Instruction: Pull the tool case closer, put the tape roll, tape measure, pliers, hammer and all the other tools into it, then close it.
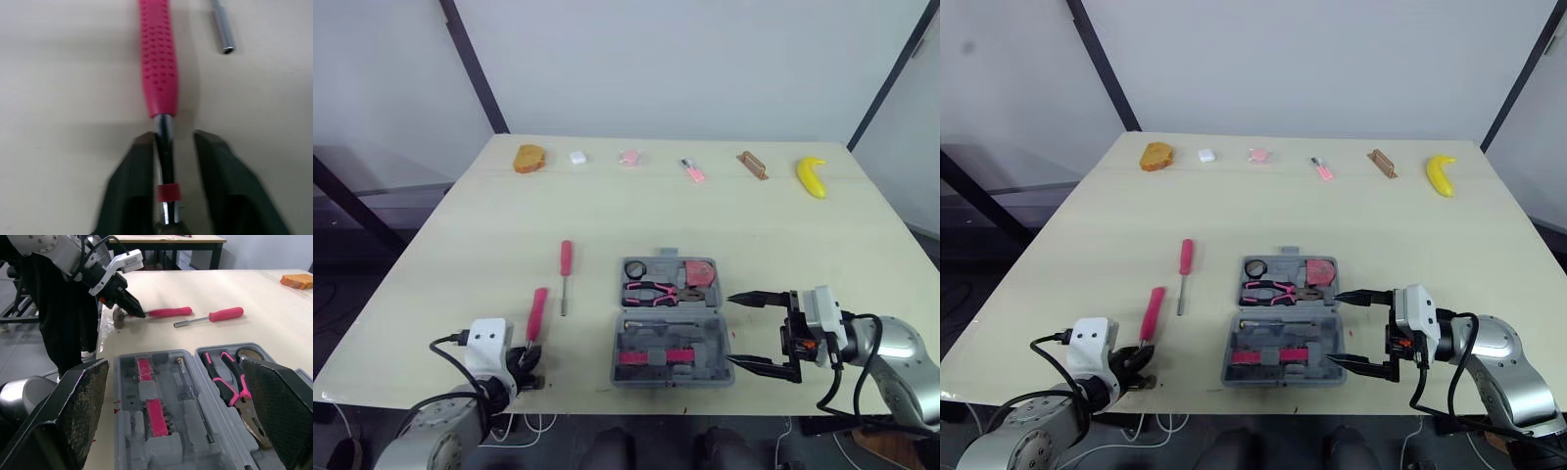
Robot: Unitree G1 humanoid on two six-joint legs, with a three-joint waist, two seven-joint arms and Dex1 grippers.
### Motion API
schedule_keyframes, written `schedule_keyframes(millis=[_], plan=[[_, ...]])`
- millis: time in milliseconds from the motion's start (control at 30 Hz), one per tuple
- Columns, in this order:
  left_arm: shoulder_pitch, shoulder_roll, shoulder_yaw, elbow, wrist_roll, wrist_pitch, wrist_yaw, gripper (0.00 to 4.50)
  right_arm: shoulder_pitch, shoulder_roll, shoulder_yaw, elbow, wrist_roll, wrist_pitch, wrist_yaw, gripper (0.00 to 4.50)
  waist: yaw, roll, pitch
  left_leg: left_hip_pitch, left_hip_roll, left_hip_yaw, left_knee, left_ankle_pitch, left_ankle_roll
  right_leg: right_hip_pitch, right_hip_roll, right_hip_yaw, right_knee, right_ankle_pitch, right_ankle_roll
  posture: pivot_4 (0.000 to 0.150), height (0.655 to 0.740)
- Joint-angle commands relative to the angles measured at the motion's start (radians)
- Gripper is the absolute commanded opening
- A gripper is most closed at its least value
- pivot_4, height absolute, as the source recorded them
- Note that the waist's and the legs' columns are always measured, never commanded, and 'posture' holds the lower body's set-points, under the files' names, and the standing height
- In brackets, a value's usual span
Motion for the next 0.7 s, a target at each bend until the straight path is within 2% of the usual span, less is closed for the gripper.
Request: schedule_keyframes(millis=[33, 67, 100, 167, 233, 367, 433, 600, 700], plan=[[-0.010, 0.013, 0.030, -0.064, -0.023, 0.015, -0.005, 3.55, -0.002, 0.007, 0.000, -0.032, 0.008, -0.003, -0.010, 4.50, 0.000, 0.000, 0.000, 0.000, 0.000, 0.000, 0.000, 0.000, 0.000, 0.000, 0.000, 0.000, 0.000, 0.000, 0.000, 0.150, 0.7400], [-0.011, 0.021, 0.037, -0.074, -0.028, 0.020, -0.009, 3.88, -0.001, 0.008, 0.001, -0.033, 0.007, -0.004, -0.013, 4.50, 0.000, 0.000, 0.000, 0.000, 0.000, 0.000, 0.000, 0.000, 0.000, 0.000, 0.000, 0.000, 0.000, 0.000, 0.000, 0.150, 0.7400], [-0.013, 0.030, 0.045, -0.083, -0.036, 0.026, -0.017, 4.46, -0.002, 0.009, 0.001, -0.033, 0.006, -0.004, -0.015, 4.50, 0.000, 0.000, 0.000, 0.000, 0.000, 0.000, 0.000, 0.000, 0.000, 0.000, 0.000, 0.000, 0.000, 0.000, 0.000, 0.150, 0.7400], [-0.015, 0.061, 0.062, -0.097, -0.052, 0.036, -0.041, 4.46, -0.005, 0.011, 0.002, -0.032, 0.007, -0.004, -0.020, 4.50, -0.001, -0.001, 0.000, 0.000, 0.000, 0.000, 0.000, 0.000, 0.000, 0.000, 0.000, 0.000, 0.000, 0.000, 0.000, 0.150, 0.7400], [-0.013, 0.137, 0.072, -0.093, -0.052, 0.010, -0.102, 4.46, -0.008, 0.013, 0.004, -0.030, 0.006, -0.005, -0.022, 4.50, -0.001, -0.001, 0.001, 0.000, 0.000, 0.000, 0.000, 0.000, 0.000, 0.000, 0.000, 0.000, 0.000, 0.000, 0.000, 0.150, 0.7400], [0.043, 0.380, 0.005, -0.038, 0.051, -0.209, -0.323, 4.46, -0.018, 0.020, 0.009, -0.021, 0.001, -0.008, -0.025, 4.50, -0.001, 0.000, 0.002, 0.000, 0.000, 0.000, 0.000, 0.000, 0.000, 0.000, 0.001, 0.000, 0.000, -0.001, -0.002, 0.150, 0.7400], [0.043, 0.445, 0.012, 0.021, 0.057, -0.302, -0.415, 4.46, -0.023, 0.024, 0.012, -0.019, -0.002, -0.010, -0.028, 4.50, 0.000, 0.002, 0.003, 0.001, 0.000, 0.001, -0.001, 0.000, 0.000, 0.000, 0.000, 0.001, -0.001, -0.002, -0.004, 0.150, 0.7400], [0.019, 0.692, -0.070, 0.257, 0.169, -0.743, -0.797, 4.46, -0.037, 0.041, 0.019, -0.015, -0.001, -0.010, -0.032, 4.50, 0.002, 0.003, 0.006, 0.000, 0.001, 0.002, -0.001, 0.000, 0.000, 0.000, 0.000, 0.000, -0.004, -0.002, -0.004, 0.150, 0.7400], [-0.106, 0.788, -0.157, 0.452, 0.187, -1.017, -1.040, 4.46, -0.038, 0.038, 0.011, -0.011, 0.004, -0.010, -0.027, 4.50, 0.006, 0.005, 0.007, -0.001, 0.001, 0.003, -0.002, 0.000, 0.000, 0.000, 0.000, 0.000, -0.005, -0.002, -0.004, 0.150, 0.7400]])
